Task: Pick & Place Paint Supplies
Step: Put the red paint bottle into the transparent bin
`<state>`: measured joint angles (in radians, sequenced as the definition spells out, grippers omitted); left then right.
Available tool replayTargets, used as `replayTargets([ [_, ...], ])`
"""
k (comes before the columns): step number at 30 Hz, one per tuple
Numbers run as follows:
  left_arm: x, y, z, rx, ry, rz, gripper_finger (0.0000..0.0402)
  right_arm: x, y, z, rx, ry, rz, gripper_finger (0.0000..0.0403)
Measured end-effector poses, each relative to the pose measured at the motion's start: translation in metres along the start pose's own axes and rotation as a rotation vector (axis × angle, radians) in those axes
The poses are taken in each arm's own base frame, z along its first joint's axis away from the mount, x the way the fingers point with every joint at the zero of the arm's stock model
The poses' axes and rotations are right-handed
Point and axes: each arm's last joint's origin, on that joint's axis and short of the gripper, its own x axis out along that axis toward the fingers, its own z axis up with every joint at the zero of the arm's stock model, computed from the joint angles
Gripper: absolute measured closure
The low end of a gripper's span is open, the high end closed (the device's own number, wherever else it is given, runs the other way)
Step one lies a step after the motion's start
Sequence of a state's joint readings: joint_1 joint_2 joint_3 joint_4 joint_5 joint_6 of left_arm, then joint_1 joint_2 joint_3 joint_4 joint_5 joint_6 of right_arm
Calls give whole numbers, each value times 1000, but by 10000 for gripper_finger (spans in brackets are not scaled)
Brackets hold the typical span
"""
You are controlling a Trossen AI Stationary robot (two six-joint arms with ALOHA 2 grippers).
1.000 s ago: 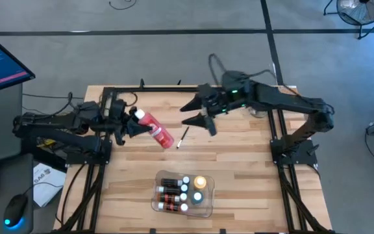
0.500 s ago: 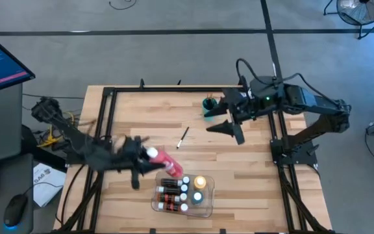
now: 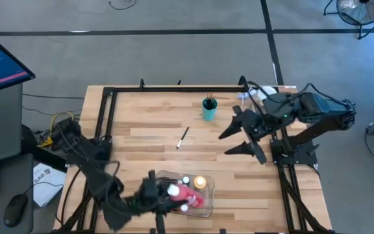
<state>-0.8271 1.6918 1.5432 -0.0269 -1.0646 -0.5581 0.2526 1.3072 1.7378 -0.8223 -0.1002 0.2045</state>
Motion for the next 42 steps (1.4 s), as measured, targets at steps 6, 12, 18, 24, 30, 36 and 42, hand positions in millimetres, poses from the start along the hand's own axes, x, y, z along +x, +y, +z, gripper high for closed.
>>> replayTargets([
  [6,8,-27,-32,-17,24,4,322,-18,15,-5,-30,-15,-69,154],
  [12,15,-30,-51,-7,58,45,322,-28,34,-13,-54,-28,-48,154],
  [18,26,-19,-54,44,102,76,322,-26,46,-25,-64,-26,-20,154],
  [24,34,-13,-55,45,172,56,322,-23,50,-32,-41,-10,-42,154],
  [30,34,-12,-61,46,225,42,322,-23,50,-33,-30,-9,-43,154],
  [36,43,-11,-86,75,269,53,322,-23,47,-32,-26,-16,-71,154],
  [42,51,-8,-102,123,260,95,323,-22,45,-32,-23,-15,-83,154],
])
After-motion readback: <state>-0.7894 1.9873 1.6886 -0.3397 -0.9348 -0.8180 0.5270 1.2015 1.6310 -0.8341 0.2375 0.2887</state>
